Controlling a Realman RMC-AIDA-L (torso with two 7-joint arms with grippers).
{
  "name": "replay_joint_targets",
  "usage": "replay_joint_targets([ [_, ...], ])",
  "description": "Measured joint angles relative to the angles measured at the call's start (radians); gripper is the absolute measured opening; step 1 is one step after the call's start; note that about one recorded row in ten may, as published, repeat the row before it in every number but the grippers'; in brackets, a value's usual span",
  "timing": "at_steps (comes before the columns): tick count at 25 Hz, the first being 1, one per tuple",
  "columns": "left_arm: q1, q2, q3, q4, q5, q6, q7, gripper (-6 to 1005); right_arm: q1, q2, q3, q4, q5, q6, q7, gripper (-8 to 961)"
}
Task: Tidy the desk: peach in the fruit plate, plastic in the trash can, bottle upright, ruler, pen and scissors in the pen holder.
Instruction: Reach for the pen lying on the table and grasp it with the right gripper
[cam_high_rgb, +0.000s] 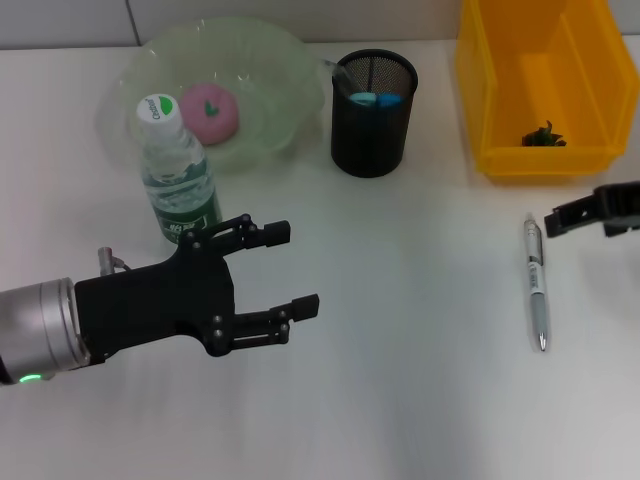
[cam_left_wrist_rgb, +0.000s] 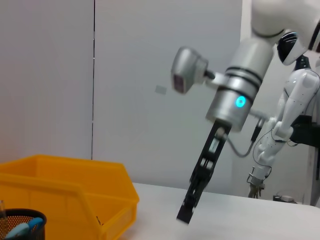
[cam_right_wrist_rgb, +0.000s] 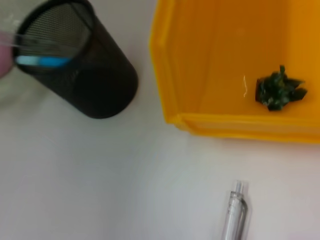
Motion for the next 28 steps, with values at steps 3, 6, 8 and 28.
replay_joint_targets([
  [3,0.0,0.0,0.0,-0.001,0.0,0.002,0.0,808,0.036,-0.002,0.002,0.101,-0.008,0.047,0.0,797],
  [6,0.0,0.0,0.0,-0.003,0.0,0.003,0.0,808,0.07,-0.002,0.0,0.17,-0.023,0.076,-0.001,796],
  [8,0.0,0.001,0.001,-0.004,0.001,0.004,0.001,808,0.095,0.0,-0.004,0.21,-0.051,0.089,-0.001,796],
  [28,-0.013,0.005,0.034,-0.002,0.075,0.029,-0.018,807,0.171,-0.001,-0.043,0.369,-0.093,0.164,-0.001,789],
])
